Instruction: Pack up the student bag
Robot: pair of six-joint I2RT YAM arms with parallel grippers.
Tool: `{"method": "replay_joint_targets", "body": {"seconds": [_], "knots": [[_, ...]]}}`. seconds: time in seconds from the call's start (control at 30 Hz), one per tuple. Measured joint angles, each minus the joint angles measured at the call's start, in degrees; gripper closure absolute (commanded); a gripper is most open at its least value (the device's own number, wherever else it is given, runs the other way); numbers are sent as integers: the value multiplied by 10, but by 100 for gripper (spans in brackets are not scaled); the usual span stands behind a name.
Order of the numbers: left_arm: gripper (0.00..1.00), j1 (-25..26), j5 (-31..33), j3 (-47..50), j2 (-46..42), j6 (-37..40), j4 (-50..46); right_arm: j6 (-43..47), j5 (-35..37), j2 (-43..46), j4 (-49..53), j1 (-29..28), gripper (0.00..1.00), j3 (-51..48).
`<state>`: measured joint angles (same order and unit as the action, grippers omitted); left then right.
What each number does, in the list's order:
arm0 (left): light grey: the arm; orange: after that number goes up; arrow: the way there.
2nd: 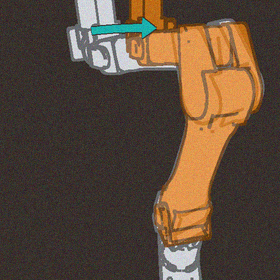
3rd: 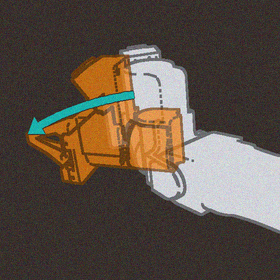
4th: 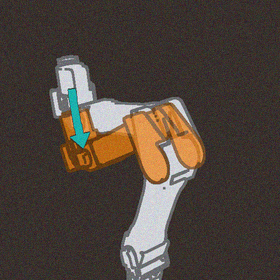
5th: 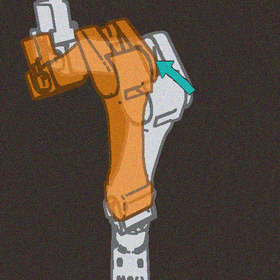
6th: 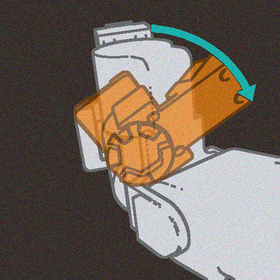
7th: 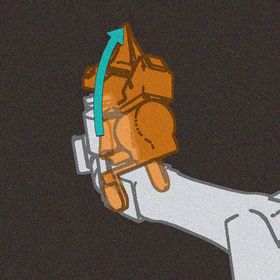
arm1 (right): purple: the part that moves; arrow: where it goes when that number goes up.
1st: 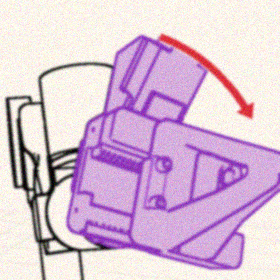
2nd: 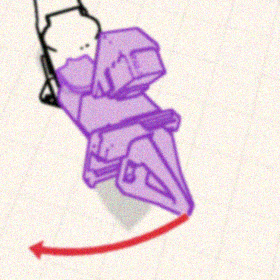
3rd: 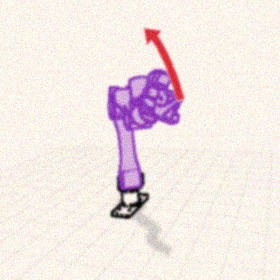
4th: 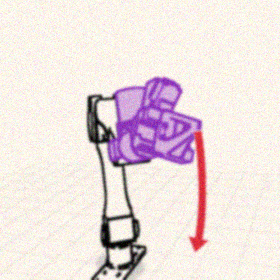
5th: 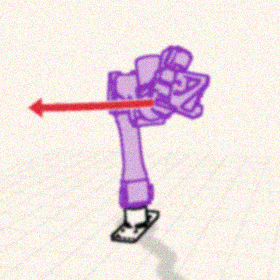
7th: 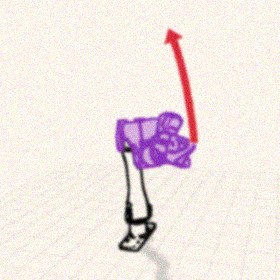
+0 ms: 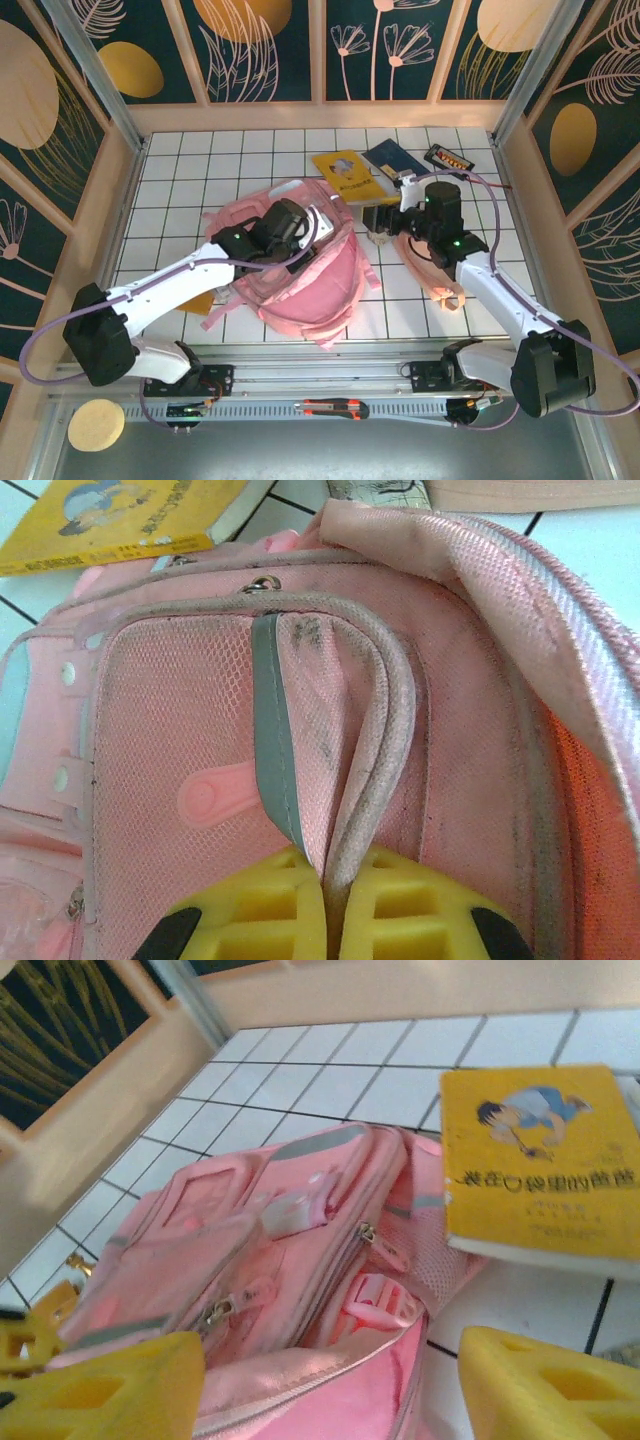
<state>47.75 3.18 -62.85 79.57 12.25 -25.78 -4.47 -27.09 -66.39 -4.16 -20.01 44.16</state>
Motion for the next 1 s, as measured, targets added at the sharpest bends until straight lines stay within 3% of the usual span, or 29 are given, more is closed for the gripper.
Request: {"method": "replay_joint_targets", "body": {"seconds": [0.1, 0.2, 0.4, 0.6, 0.67, 0.73, 0.87, 1.0], "knots": [[100, -14, -16, 0, 0, 22, -1, 66, -14, -4, 5, 0, 36, 0], [100, -21, -28, 0, 0, 36, -2, 73, -22, -16, 5, 4, 33, 0], [100, -21, -31, 1, 1, 53, -1, -62, -56, -83, -3, 24, 29, 0], [100, -21, -57, 1, 34, 56, 1, -207, -84, -136, 41, 5, 24, 0], [63, -21, -67, 1, 48, 55, 4, -239, -91, -149, 62, 1, 19, 0], [40, -21, -75, 1, 61, 45, 8, -262, -88, -158, 92, -9, 15, 1], [19, -21, -62, 13, 54, 9, 43, -277, -75, -172, 151, -29, 13, 7], [14, -21, -37, 62, -20, -55, 76, -290, -59, -197, 191, -56, 13, 11]]}}
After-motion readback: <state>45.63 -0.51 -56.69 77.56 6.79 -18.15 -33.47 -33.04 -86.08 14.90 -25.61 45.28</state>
